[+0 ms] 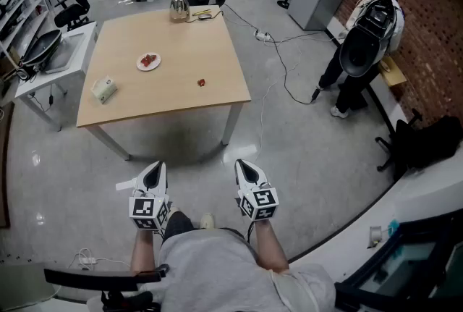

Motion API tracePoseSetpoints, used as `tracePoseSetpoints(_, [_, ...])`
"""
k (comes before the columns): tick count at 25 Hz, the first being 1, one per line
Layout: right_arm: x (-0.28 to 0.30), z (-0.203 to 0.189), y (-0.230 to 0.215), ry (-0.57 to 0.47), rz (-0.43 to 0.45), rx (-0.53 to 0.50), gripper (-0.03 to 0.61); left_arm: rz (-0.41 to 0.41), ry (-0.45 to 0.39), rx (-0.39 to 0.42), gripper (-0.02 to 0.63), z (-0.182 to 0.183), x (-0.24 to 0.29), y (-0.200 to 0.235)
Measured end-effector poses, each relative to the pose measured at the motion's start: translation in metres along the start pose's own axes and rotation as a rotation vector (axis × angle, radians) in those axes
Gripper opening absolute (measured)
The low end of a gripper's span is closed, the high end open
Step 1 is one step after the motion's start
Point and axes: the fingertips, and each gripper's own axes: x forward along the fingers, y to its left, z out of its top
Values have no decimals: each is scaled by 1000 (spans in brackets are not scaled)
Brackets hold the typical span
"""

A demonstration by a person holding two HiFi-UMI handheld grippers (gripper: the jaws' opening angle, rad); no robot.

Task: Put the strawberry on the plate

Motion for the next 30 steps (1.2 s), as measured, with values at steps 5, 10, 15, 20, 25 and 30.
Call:
tracePoseSetpoints(5, [-5, 4, -6, -4, -11, 8, 6, 2, 5, 7, 20, -6, 3, -2])
tracePoseSetpoints(10, [-11, 6, -12, -13, -17, 26, 6, -7, 8, 10, 20, -3, 6, -8])
tracePoseSetpoints(15, [-14, 2, -21, -20, -38, 32, 6, -36, 11, 18, 20, -6, 15, -16])
tracePoseSetpoints(20, [-15, -4, -31, -1, -60, 35, 6, -73, 22, 21, 20, -7, 34, -27])
tracePoseSetpoints(25, [-4, -6, -46, 13, -76, 40, 6, -100, 44, 9, 20, -12, 62, -27])
tracePoseSetpoints(30, [27, -2, -65, 12, -69, 47, 6, -100, 51, 4, 20, -10, 100, -16])
